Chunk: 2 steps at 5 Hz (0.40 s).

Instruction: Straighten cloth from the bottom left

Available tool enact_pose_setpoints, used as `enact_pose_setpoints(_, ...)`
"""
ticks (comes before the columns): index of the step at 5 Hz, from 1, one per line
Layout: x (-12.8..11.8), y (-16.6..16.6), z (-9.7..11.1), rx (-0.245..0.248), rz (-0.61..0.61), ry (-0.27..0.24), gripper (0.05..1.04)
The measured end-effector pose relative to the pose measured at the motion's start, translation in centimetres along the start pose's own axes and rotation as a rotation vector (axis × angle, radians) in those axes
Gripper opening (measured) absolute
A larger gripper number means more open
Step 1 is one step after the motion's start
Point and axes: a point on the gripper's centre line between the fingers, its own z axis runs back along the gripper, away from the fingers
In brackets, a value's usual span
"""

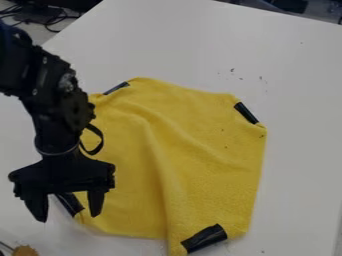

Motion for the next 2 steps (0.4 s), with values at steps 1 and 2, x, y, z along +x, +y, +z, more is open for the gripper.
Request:
enact_pose_setpoints(1,-0.36,0.31,-2.09,-0.038,0.028,0.001,0.999)
enact_pose_setpoints(2,0.11,0.54,-2.49,-0.042,0.005,-0.008,0.943)
